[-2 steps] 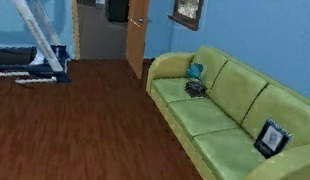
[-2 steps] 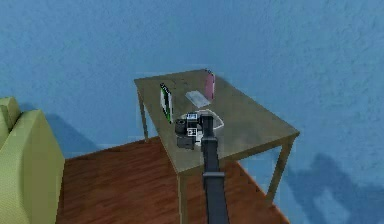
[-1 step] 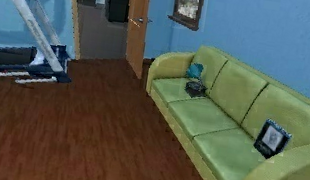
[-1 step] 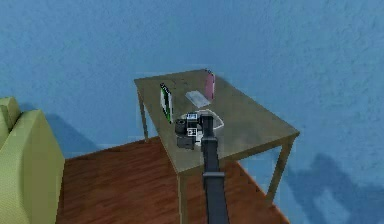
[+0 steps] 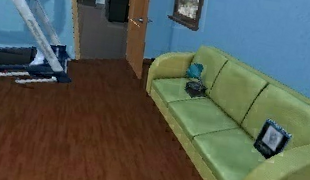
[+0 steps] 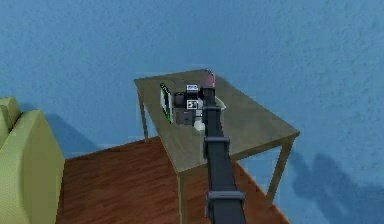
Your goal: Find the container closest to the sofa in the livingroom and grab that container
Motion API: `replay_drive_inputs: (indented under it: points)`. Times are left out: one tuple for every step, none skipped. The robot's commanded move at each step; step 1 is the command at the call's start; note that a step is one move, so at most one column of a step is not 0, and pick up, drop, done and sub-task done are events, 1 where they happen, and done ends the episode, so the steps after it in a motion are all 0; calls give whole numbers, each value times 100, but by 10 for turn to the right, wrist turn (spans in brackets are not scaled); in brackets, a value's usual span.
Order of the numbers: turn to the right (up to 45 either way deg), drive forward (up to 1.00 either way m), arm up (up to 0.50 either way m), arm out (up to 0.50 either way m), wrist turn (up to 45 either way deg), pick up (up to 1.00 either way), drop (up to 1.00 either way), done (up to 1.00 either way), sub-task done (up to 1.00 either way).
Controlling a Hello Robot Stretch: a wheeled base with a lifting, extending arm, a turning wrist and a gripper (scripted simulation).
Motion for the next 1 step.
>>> replay_drive_inputs:
  points:
    - [0, 0, 0, 0, 0, 0, 0, 100, 0]
